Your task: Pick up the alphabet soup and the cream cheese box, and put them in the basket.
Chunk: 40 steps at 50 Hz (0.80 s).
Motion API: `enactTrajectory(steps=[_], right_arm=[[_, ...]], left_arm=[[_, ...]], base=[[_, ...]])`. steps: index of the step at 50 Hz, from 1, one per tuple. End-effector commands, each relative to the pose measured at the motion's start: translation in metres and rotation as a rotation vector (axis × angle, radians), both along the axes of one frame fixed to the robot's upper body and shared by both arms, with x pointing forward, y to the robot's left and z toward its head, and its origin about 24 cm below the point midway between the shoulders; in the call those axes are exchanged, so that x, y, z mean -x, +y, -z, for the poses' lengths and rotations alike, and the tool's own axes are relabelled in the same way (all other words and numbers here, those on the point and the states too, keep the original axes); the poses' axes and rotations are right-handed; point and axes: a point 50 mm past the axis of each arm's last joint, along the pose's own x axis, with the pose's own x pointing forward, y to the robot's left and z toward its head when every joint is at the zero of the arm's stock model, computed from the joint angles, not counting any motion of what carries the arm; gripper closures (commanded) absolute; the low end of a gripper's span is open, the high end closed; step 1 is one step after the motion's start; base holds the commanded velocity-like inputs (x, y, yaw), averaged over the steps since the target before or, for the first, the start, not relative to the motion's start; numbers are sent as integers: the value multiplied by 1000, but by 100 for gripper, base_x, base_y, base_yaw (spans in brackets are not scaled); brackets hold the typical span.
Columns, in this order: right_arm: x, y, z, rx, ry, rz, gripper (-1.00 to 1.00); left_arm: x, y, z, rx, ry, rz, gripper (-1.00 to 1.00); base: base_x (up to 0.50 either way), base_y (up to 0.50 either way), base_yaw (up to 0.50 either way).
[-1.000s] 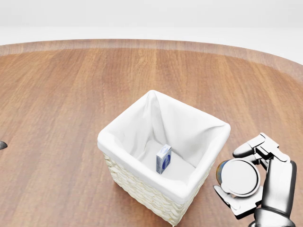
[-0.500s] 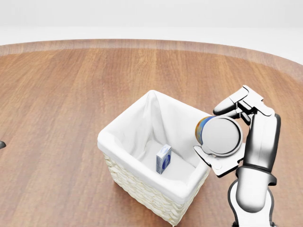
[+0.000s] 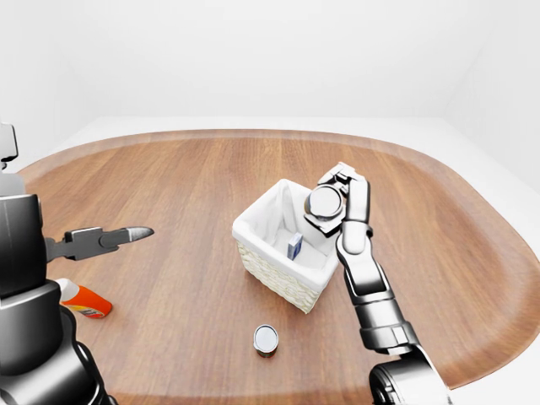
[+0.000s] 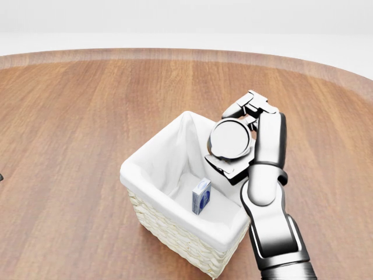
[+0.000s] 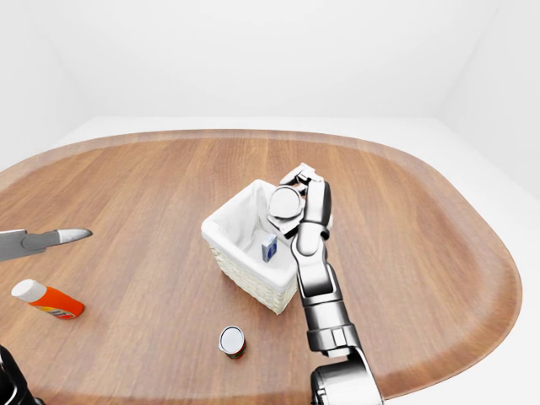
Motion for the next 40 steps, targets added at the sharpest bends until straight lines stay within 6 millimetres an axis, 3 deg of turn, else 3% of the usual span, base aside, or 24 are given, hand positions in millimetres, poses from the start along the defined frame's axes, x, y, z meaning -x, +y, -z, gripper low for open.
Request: enactTrajectory(steps=[1,14,22,40], right_arm=[[-30,11,6,-36,102,11,100],[-49,23,14,17,218,15,100],[-57,30,6,56,227,11,100],[-58,35,22,88,317,14,100]], left_arm=[[3,-1,-2,32,-36,40,-100],[2,0,-2,32,-34,38,-100],[2,-1,-3,23,-34,41,-100],[2,0,-1,39,-36,40,-100]], base=[[0,0,0],[0,0,0],[0,0,0],[0,0,0]])
